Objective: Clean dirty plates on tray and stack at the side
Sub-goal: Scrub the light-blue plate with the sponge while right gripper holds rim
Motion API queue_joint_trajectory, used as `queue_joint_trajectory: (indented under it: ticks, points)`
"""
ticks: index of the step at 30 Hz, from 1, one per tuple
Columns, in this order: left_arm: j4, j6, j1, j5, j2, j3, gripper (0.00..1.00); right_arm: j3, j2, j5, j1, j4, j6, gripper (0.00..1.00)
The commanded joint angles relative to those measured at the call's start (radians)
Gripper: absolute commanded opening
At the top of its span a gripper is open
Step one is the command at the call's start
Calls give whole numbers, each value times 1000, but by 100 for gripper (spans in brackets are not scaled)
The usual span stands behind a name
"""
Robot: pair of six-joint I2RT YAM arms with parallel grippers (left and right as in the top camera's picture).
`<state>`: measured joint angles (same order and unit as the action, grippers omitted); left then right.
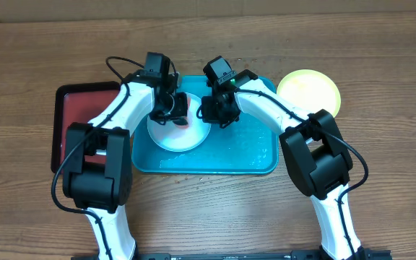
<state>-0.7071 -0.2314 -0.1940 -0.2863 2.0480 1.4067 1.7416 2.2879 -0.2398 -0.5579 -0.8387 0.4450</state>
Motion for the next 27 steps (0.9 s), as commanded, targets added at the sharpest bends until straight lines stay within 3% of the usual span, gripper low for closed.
queue_joint_trajectory:
  ticks: [1, 10, 12, 14, 18, 23, 27]
  points:
    - [-47, 51, -10, -46, 12, -6, 4, -48, 85, 81, 5, -30, -1, 5]
    - [-257, 46, -1, 466, 12, -8, 4, -48, 85, 81, 5, -30, -3, 4]
    - [-257, 9, -1, 584, 12, -8, 4, -48, 85, 81, 5, -30, -3, 4]
    - [-249, -48, -1, 613, 12, 1, 4, -48, 85, 81, 5, -31, -3, 4]
    - [-168, -77, -1, 489, 12, 27, 4, -48, 85, 81, 5, -31, -3, 4]
    - [-18, -85, -1, 118, 12, 28, 4, -48, 85, 81, 5, -34, -3, 4]
    - [32, -108, -15, -82, 12, 28, 4, -48, 85, 82, 5, -31, -3, 4]
